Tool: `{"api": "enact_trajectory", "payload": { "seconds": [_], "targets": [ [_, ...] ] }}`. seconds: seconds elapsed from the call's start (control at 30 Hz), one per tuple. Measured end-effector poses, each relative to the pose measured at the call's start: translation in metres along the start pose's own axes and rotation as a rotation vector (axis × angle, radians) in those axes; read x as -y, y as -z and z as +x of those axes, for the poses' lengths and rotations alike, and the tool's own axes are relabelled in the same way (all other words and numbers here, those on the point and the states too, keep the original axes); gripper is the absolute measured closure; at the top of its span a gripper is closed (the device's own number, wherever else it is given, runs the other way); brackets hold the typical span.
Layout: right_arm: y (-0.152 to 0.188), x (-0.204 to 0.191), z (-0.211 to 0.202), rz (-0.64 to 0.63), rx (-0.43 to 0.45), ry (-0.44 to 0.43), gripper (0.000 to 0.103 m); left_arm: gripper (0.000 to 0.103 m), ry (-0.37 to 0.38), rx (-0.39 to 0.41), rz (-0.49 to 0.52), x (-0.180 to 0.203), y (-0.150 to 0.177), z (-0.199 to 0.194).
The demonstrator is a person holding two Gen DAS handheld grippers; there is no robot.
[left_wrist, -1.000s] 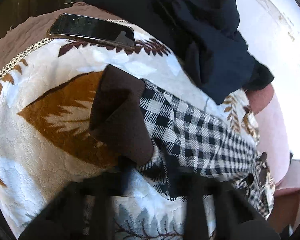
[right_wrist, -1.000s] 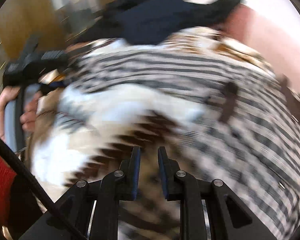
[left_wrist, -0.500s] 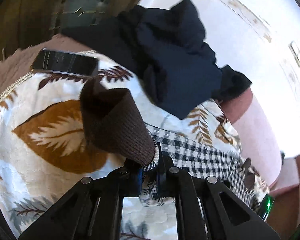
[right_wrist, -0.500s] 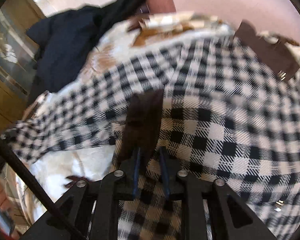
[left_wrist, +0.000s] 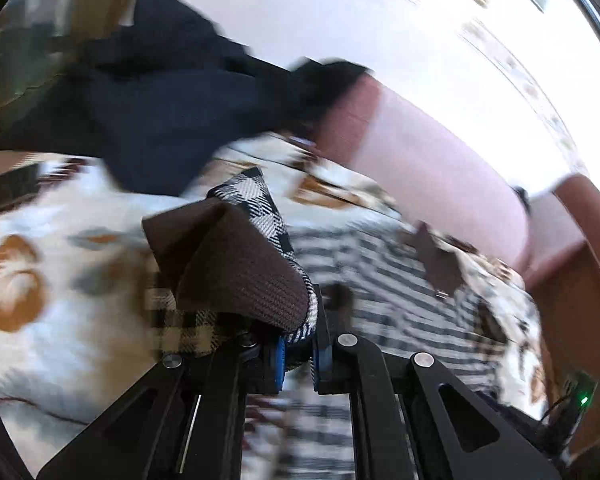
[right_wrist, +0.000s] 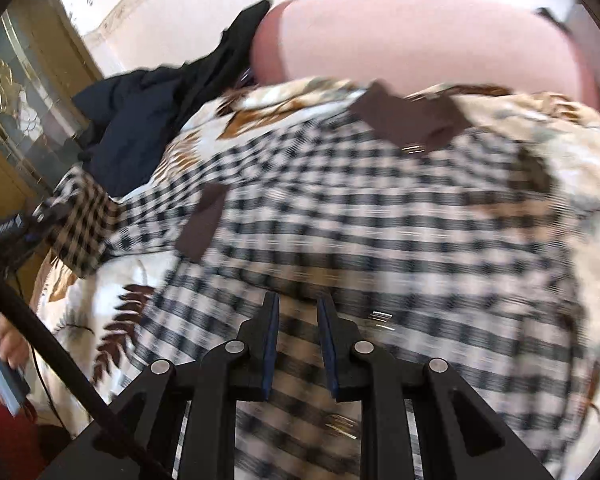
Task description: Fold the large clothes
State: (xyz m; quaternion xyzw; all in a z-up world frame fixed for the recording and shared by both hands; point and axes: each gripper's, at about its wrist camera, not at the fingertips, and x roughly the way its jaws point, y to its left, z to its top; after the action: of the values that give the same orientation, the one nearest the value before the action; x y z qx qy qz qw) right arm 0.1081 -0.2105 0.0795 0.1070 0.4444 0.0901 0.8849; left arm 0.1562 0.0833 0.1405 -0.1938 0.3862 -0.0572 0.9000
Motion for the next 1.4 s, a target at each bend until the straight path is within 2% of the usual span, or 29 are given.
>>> {"api": "enact_trajectory", "payload": {
  "seconds": [0.1,0.2,0.33,0.53,0.67,0.7,0.77,0.83,0.87,0.97,1.07,1.1,1.2,1.33,1.4],
  "targets": [
    [0.003,0.048,-0.009,0.12,0.051,-0.003,0.081,0.095,0.053,-0.049,0.051,0.054,0.006,0.025],
    [0.0,0.095,-0.008,0.289,0.049,-0.05,0.081,0.095,0.082,-0.09,0.127,0.108,0.018,0.048],
    [-0.014,0.141,-0.021,0.439,0.124,-0.104,0.081,0.095,0.151,-0.159,0.186,0.172,0.038,0.08],
    [-0.017,0.181,-0.031,0.57,0.172,-0.129,0.081,0.095,0.231,-0.265,0.266,0.251,0.079,0.127],
    [-0.018,0.198,-0.036,0.611,0.187,-0.118,0.081,0.093,0.212,-0.32,0.324,0.272,0.103,0.15],
    [-0.018,0.2,-0.036,0.61,0.187,-0.112,0.081,0.09,0.214,-0.335,0.331,0.274,0.106,0.153],
    [-0.018,0.204,-0.032,0.609,0.182,-0.111,0.079,0.072,0.25,-0.36,0.321,0.267,0.106,0.151],
    [-0.017,0.205,-0.029,0.614,0.176,-0.132,0.075,0.046,0.28,-0.338,0.287,0.252,0.101,0.138],
    [-0.017,0.206,-0.027,0.614,0.175,-0.14,0.073,0.044,0.282,-0.321,0.277,0.245,0.098,0.131],
    [-0.019,0.197,-0.024,0.59,0.175,-0.175,0.071,0.042,0.286,-0.306,0.239,0.218,0.086,0.109],
    [-0.021,0.184,-0.021,0.551,0.175,-0.202,0.059,0.041,0.236,-0.277,0.21,0.186,0.08,0.089],
    [-0.022,0.178,-0.019,0.533,0.174,-0.212,0.054,0.04,0.202,-0.256,0.207,0.173,0.078,0.081],
    [-0.026,0.156,-0.014,0.463,0.167,-0.223,0.051,0.04,0.104,-0.201,0.21,0.14,0.077,0.065],
    [-0.033,0.113,-0.008,0.29,0.149,-0.192,0.049,0.04,-0.001,-0.161,0.205,0.101,0.075,0.056],
    [-0.033,0.086,-0.002,0.174,0.151,-0.134,0.036,0.04,-0.054,-0.15,0.21,0.087,0.075,0.057]
  ]
}}
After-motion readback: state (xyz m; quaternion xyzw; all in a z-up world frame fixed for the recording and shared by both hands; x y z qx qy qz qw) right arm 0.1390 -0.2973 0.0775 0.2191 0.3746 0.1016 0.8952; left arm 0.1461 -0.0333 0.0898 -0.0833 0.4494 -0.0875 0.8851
